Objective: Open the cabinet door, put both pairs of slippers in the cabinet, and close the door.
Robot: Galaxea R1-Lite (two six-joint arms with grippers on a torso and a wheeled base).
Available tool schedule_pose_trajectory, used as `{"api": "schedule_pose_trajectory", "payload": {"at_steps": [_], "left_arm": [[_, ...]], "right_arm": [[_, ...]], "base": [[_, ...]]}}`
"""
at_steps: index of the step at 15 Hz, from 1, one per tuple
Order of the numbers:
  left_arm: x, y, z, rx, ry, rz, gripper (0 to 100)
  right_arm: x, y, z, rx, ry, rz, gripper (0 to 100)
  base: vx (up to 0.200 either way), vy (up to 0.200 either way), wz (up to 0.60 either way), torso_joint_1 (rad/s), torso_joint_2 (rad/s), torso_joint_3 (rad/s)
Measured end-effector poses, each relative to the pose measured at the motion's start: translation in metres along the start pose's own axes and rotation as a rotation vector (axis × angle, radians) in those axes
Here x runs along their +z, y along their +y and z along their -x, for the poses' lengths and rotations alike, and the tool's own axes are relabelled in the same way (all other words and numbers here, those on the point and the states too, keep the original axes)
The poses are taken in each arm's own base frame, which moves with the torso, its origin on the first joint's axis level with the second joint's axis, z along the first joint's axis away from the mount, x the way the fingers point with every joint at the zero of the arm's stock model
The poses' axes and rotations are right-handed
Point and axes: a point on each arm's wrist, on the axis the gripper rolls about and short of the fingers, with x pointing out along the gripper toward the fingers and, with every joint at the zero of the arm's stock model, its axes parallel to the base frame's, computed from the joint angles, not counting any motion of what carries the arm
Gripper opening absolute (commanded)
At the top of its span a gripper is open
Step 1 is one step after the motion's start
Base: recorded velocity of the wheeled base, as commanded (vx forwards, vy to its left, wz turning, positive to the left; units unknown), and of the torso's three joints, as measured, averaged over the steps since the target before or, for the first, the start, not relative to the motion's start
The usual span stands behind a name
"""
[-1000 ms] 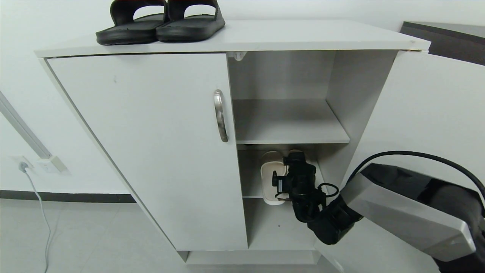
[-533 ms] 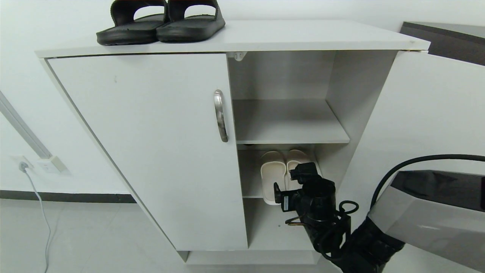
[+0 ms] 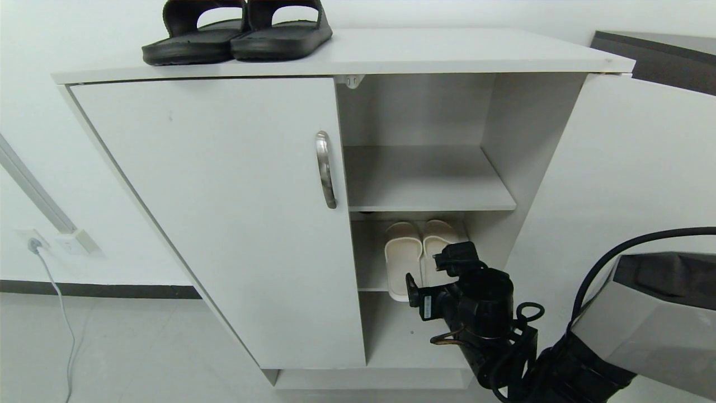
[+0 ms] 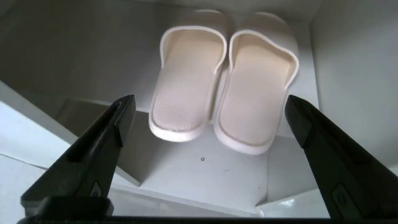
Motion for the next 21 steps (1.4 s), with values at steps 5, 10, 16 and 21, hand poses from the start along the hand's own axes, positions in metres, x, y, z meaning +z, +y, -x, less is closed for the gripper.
{"api": "schedule_pose_trajectory", "payload": {"at_steps": [5, 10, 16, 21], "left_arm": [[0.0, 0.0, 0.0, 0.0, 0.0, 0.001, 0], [0.0, 0.0, 0.0, 0.0, 0.0, 0.005, 0], [0.0, 0.0, 0.0, 0.0, 0.0, 0.003, 0], [0.0, 0.0, 0.0, 0.0, 0.0, 0.003, 0]], "right_arm": [[0.0008, 0.0005, 0.0009, 0.003, -0.002, -0.001, 100], [0.0008, -0.0004, 0.001, 0.0, 0.0, 0.0, 100], [0.0027, -0.001, 0.0016, 0.0, -0.018, -0.005, 100], [0.0026, -0.0014, 0.0012, -0.001, -0.019, -0.004, 100]], "base": [[-0.16, 0.0, 0.0, -0.002, 0.0, 0.003], [0.0, 0.0, 0.0, 0.0, 0.0, 0.0], [0.0, 0.0, 0.0, 0.0, 0.0, 0.0], [0.0, 0.0, 0.0, 0.001, 0.0, 0.072]]}}
